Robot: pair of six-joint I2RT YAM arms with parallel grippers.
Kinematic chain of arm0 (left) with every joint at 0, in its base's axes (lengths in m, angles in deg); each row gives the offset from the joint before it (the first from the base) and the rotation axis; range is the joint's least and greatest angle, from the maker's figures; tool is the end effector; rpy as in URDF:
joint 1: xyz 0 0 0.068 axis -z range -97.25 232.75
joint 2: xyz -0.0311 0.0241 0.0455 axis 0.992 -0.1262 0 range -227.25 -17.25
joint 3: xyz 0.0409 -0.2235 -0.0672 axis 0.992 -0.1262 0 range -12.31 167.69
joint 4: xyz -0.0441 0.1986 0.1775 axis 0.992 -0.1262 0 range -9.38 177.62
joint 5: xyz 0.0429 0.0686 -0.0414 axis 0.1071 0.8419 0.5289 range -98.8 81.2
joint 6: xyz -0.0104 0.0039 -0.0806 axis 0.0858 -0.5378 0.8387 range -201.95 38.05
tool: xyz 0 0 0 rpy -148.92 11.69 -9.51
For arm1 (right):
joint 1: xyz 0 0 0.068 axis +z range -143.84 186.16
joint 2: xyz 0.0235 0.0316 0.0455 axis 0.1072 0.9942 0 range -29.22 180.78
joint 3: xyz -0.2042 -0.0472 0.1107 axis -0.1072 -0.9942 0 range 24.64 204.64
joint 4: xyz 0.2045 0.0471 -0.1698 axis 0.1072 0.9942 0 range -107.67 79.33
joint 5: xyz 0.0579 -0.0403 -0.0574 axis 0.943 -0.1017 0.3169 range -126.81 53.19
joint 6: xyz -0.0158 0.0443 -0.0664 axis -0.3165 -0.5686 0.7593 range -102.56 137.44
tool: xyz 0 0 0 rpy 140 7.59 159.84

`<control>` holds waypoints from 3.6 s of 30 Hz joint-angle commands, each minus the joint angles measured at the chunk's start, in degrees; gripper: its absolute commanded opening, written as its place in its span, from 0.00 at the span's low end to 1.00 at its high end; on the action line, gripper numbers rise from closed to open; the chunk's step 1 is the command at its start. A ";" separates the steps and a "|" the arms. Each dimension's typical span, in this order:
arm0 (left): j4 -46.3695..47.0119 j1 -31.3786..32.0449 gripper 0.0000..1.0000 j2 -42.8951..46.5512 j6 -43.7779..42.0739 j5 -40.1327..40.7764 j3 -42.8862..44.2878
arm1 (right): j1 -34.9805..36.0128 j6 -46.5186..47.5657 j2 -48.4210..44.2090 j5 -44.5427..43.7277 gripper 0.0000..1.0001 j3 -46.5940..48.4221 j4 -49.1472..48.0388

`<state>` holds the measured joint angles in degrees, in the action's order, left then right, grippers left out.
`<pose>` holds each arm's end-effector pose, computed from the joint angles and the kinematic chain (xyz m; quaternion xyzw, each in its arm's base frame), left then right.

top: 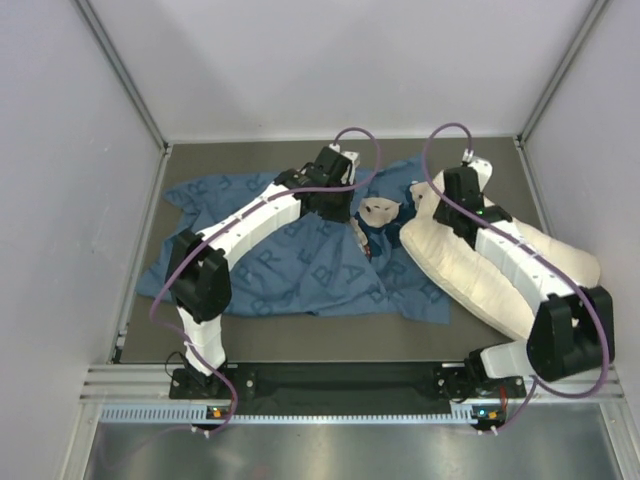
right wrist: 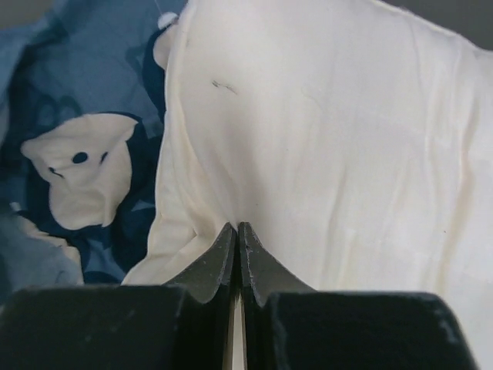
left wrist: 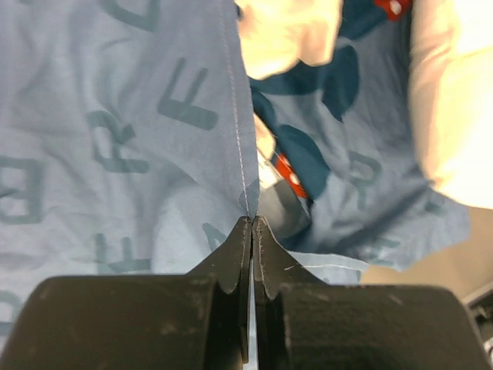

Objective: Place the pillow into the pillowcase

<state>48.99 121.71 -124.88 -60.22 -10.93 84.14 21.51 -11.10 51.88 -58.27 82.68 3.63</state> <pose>0.3427 -0.2805 0.2287 0.1469 0.9274 -0.1886 0.2876 0.3367 0.0657 0.1956 0.1757 0.8913 -0.0167 0.4176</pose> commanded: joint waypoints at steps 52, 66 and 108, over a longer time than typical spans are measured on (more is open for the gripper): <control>4.35 -0.29 0.00 3.57 -1.34 -4.02 0.24 | 6.53 18.51 1.15 55.27 0.00 -2.77 -11.90; 1.72 0.33 0.00 5.86 -3.81 -10.26 -1.35 | 4.16 18.51 16.71 58.89 0.00 17.26 -5.57; -10.41 -0.55 0.00 -9.87 0.06 -14.65 29.67 | 5.91 14.30 11.46 52.56 0.00 12.91 -20.02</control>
<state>38.93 121.69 -132.75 -61.88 -25.97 109.29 23.52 2.10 72.95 -8.85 100.03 -3.65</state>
